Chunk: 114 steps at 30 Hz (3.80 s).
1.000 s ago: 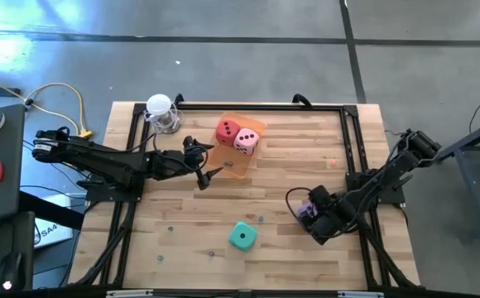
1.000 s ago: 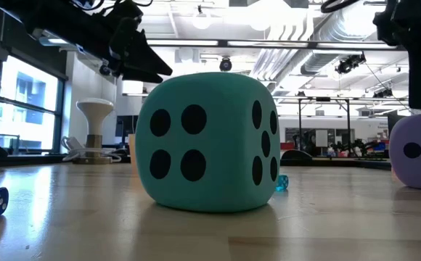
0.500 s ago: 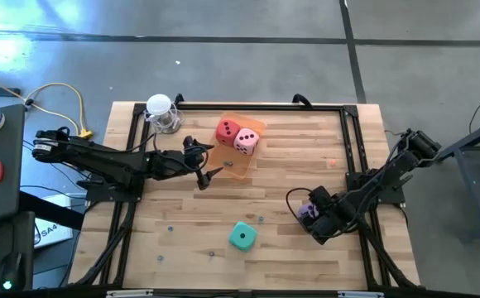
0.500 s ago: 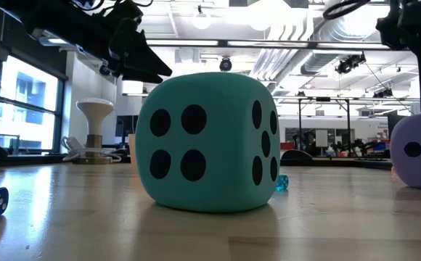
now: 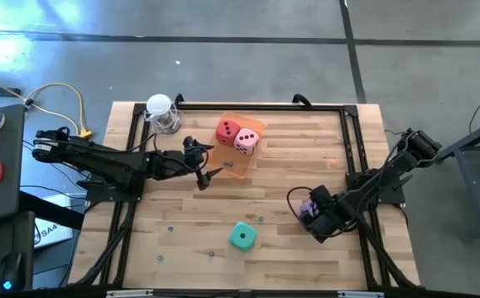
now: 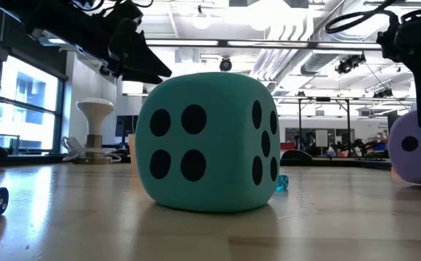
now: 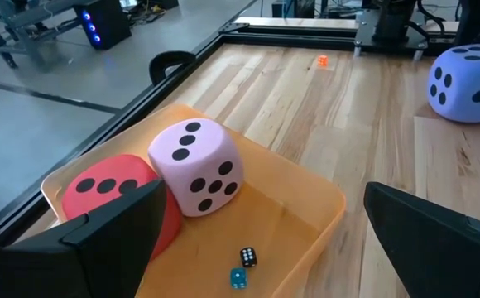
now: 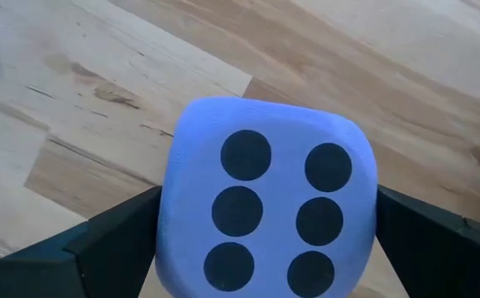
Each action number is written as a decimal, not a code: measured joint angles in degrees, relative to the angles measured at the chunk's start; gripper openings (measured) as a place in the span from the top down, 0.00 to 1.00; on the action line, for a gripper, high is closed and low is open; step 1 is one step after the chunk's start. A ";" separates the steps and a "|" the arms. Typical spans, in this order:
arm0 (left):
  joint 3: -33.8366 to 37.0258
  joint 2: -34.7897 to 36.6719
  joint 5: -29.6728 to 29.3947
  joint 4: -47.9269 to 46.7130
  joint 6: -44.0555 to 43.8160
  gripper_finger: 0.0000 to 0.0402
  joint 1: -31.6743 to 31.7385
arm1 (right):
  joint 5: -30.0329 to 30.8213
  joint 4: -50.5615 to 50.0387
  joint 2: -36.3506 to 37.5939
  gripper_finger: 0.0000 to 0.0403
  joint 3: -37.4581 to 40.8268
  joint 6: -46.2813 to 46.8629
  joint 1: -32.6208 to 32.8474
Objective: Pick & Place Dice
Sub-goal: Put the big purple die into the orange bin
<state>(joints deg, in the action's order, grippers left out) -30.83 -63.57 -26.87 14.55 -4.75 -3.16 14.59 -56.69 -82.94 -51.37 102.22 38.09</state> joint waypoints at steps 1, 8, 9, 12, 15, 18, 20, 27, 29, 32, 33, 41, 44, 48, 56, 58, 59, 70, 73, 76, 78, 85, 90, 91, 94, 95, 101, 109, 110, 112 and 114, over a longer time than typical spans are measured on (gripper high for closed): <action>0.00 0.00 0.00 -0.02 -0.02 0.00 0.00 | 0.10 0.56 0.00 0.01 0.00 -0.01 0.00; 0.00 -0.02 -0.02 0.00 -0.04 0.00 0.00 | 3.44 4.82 -0.02 0.01 0.00 -0.51 0.22; 0.00 0.00 -0.02 0.00 -0.04 0.00 0.00 | 3.48 4.95 -0.02 0.01 0.00 -1.03 0.22; 0.00 -0.01 -0.02 -0.01 -0.05 0.00 0.00 | 3.91 5.27 -0.67 0.01 -0.06 -3.33 0.15; 0.00 -0.01 -0.04 -0.36 -0.09 0.00 0.00 | 4.78 6.10 -2.41 0.01 -0.22 -3.31 0.21; 0.00 -0.02 -0.04 -0.79 -0.11 0.00 0.00 | 4.96 7.50 -4.86 0.01 -0.33 -4.32 0.10; 0.00 0.00 -0.07 -0.82 -0.20 0.00 0.00 | 4.83 8.02 -6.28 0.01 -0.35 -6.07 -0.31; 0.00 -0.01 -0.09 -0.83 -0.20 0.00 -0.01 | 4.70 8.18 -8.20 0.06 -0.37 -7.75 -1.33; 0.00 -0.01 -0.01 -0.82 -0.20 0.00 0.00 | 5.08 8.12 -8.05 0.09 -0.32 -8.34 -1.33; 0.00 0.00 0.17 -0.81 -0.20 0.00 0.00 | 6.11 8.35 -7.80 0.12 -0.15 -10.02 -1.38; 0.00 0.00 0.17 -0.83 -0.20 0.00 0.00 | 6.70 8.63 -7.80 0.12 -0.15 -10.77 -1.47; 0.00 0.00 0.26 -0.81 -0.17 0.00 -0.02 | 12.25 7.68 -8.27 0.12 -4.68 -23.54 -6.18; 0.00 -0.02 0.37 -0.79 -0.17 0.00 -0.02 | 16.55 8.00 -8.13 0.12 -8.17 -33.74 -9.87; 0.00 0.00 0.37 -0.79 -0.17 0.00 -0.01 | 19.49 12.53 -8.12 0.11 -12.39 -49.22 -16.36; 0.00 0.00 0.35 -0.79 0.62 0.00 -0.97 | 16.38 37.67 -8.40 0.12 -15.72 -82.84 -28.26; 0.02 0.05 0.34 -0.82 1.79 0.00 -1.84 | 13.33 42.20 -8.61 0.12 -15.72 -86.81 -30.96; 0.02 0.07 0.31 -0.78 2.45 0.00 -2.28 | 11.93 43.86 -9.07 0.11 -15.72 -88.26 -32.37; 0.02 0.09 -2.15 -1.09 5.48 0.00 -5.22 | 4.65 51.10 -19.48 0.09 -15.80 -92.76 -40.87; 0.02 0.09 -2.16 -1.25 6.30 0.00 -5.22 | 5.98 50.91 -20.48 0.04 -15.65 -90.69 -41.61; 0.02 0.09 -2.16 -1.38 6.45 0.00 -5.22 | 2.88 50.84 -20.52 0.02 -15.70 -90.47 -42.33; 0.02 0.09 -2.16 -1.40 6.47 0.00 -5.22 | 0.99 50.40 -20.52 0.02 -15.72 -90.45 -42.63; 0.02 0.09 -2.15 -2.18 6.41 0.00 -5.22 | 0.46 51.20 -20.51 0.02 -15.74 -90.89 -42.77; 0.02 0.09 -2.14 -2.69 5.94 0.00 -5.22 | 0.41 51.00 -20.52 0.01 -15.74 -89.70 -42.73; 0.02 0.09 -2.14 -2.73 5.64 0.00 -5.22 | 0.69 51.00 -20.52 0.01 -15.74 -88.83 -42.73; 0.02 0.09 -2.14 -3.12 5.18 0.00 -5.22 | 1.56 50.68 -20.52 0.01 -15.75 -85.90 -42.96; 0.02 0.09 -2.13 -3.21 5.18 0.00 -5.22 | 1.64 50.42 -20.52 0.01 -15.76 -85.92 -43.01; 0.02 0.09 -2.12 -3.39 4.88 0.00 -5.22 | 2.32 49.53 -20.52 0.01 -15.76 -86.70 -42.95; 0.02 0.09 -2.10 -3.39 4.74 0.00 -5.22 | 3.72 49.50 -20.51 0.01 -15.76 -88.75 -41.75; 0.02 0.09 -2.10 -3.39 4.74 0.00 -5.22 | 3.72 49.53 -20.52 0.01 -15.76 -89.05 -41.70; 0.02 0.09 -2.10 -3.39 4.74 0.00 -5.22 | 3.97 49.53 -20.52 0.01 -15.76 -89.87 -41.45; 0.02 0.09 -2.10 -3.39 4.74 0.00 -5.22 | 6.20 49.86 -20.52 0.01 -15.76 -90.00 -41.37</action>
<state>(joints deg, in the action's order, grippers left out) -30.81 -63.48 -28.97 11.16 -0.01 -8.38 20.78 -6.83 -103.46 -67.13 12.22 -3.28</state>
